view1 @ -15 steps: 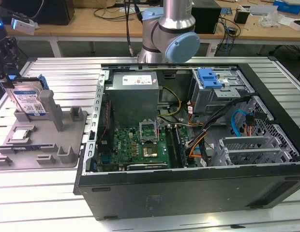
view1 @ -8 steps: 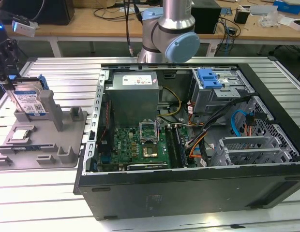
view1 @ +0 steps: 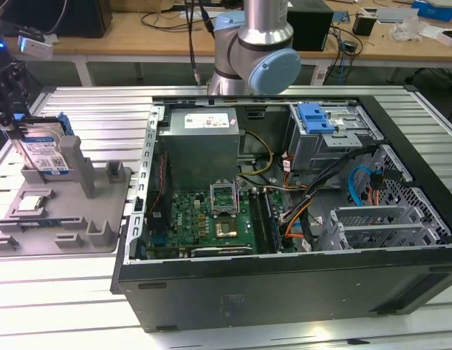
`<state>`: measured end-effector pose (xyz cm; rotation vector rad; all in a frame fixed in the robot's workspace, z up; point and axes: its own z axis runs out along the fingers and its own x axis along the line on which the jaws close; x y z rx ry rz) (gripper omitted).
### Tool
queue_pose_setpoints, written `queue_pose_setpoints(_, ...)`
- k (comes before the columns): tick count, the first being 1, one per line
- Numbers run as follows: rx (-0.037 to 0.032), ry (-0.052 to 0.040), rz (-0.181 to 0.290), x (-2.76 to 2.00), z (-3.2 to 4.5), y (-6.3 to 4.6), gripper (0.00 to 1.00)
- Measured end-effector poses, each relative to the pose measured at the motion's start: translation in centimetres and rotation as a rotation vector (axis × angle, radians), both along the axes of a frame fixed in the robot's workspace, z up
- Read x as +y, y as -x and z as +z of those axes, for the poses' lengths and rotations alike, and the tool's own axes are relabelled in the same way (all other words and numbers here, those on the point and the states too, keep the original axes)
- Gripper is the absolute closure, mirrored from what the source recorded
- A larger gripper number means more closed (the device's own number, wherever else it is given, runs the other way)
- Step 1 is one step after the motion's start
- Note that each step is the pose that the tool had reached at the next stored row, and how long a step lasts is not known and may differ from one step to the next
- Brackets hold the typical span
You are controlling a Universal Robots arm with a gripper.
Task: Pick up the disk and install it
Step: 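Pick up the disk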
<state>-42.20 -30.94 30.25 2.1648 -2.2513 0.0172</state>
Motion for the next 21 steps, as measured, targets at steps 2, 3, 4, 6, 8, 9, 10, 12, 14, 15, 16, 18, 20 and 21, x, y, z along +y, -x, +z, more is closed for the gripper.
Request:
queue_pose_setpoints(2,-0.0087,-0.0001,0.002,0.0,-0.08,0.07,0.52)
queue_pose_setpoints(3,-0.0108,0.0,0.003,0.0,-0.1,0.09,0.52)
queue_pose_setpoints(4,-0.0113,0.0,0.003,0.0,-0.1,0.13,0.52)
queue_pose_setpoints(6,-0.0117,0.0,0.003,0.0,-0.11,0.17,0.52)
queue_pose_setpoints(8,-0.0117,0.0,0.003,0.0,-0.1,0.19,0.52)
queue_pose_setpoints(9,-0.0117,0.0,0.003,0.0,-0.11,0.19,0.52)
queue_pose_setpoints(10,-0.0116,0.0,0.003,0.0,-0.11,0.19,0.52)
queue_pose_setpoints(12,-0.0116,0.0,0.003,0.0,-0.14,0.19,0.52)
queue_pose_setpoints(14,-0.0116,0.0,0.003,0.0,-0.2,0.19,0.52)
queue_pose_setpoints(15,-0.0117,-0.0001,0.003,0.0,-0.22,0.19,0.52)
queue_pose_setpoints(16,-0.0116,0.0,0.003,0.0,-0.24,0.19,0.52)
queue_pose_setpoints(18,-0.0117,0.0,0.003,0.0,-0.26,0.19,0.52)
queue_pose_setpoints(20,-0.0117,0.0,0.003,0.0,-0.28,0.19,0.52)
queue_pose_setpoints(21,-0.0118,0.0,0.003,0.0,-0.29,0.19,0.52)
